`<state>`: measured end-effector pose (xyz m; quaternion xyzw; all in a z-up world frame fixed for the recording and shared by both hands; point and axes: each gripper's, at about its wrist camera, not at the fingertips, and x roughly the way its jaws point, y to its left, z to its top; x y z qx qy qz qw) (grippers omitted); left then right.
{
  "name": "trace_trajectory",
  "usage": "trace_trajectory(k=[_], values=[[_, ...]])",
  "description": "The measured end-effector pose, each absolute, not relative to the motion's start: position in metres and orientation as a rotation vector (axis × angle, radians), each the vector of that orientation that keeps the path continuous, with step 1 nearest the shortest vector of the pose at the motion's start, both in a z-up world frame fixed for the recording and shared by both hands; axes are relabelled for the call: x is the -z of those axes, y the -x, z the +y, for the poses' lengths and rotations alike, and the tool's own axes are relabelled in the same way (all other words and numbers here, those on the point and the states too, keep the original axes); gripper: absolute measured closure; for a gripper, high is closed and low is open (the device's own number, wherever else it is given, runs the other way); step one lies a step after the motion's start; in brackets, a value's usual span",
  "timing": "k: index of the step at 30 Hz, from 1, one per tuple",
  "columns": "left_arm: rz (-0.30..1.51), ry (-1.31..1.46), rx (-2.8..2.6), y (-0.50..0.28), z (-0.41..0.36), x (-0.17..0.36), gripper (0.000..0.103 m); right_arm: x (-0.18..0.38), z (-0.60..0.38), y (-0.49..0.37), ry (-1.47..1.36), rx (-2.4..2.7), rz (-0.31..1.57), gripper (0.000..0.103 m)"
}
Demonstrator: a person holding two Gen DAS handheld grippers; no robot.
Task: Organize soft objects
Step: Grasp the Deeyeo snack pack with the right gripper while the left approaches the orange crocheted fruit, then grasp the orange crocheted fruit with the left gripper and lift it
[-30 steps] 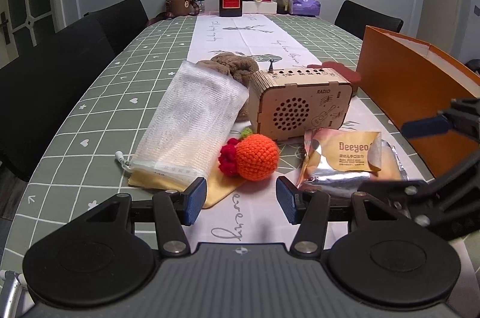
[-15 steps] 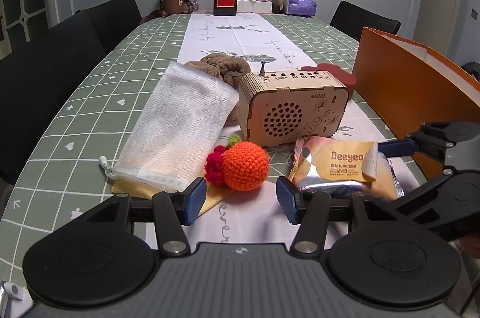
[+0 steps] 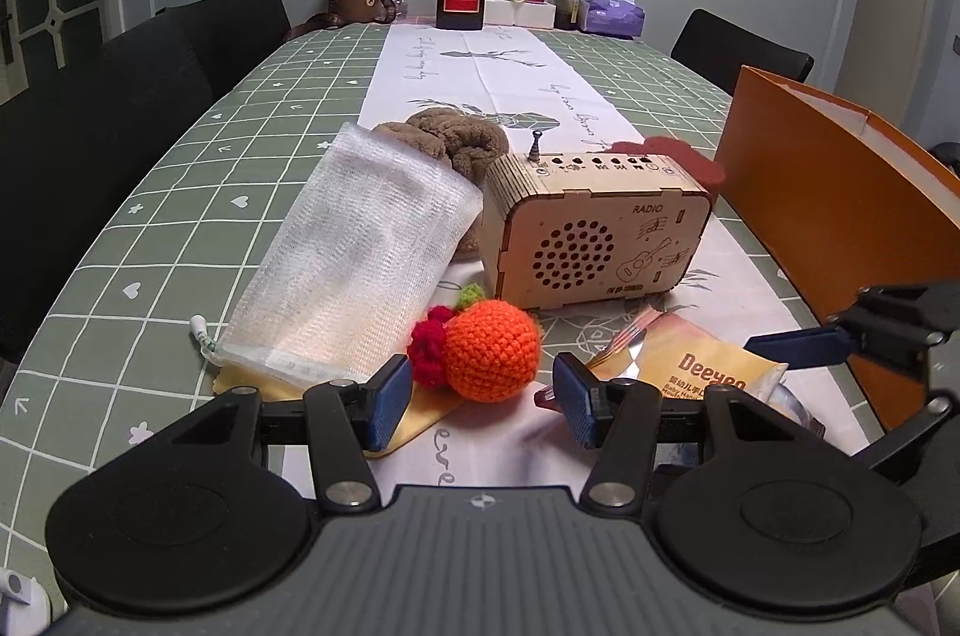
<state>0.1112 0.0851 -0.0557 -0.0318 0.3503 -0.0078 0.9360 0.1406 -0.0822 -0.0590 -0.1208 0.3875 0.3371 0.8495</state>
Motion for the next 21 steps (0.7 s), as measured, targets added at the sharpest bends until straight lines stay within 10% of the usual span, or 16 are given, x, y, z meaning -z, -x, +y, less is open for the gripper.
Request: trace_trajectory(k=[8, 21], values=[[0.707, 0.076, 0.017, -0.115, 0.082, 0.058, 0.031, 0.065, -0.084, -0.141, 0.184, -0.681, 0.811, 0.056], [0.693, -0.009, -0.091, -0.130, 0.065, 0.067, 0.040, 0.067, -0.094, -0.133, 0.139, -0.588, 0.777, 0.060]])
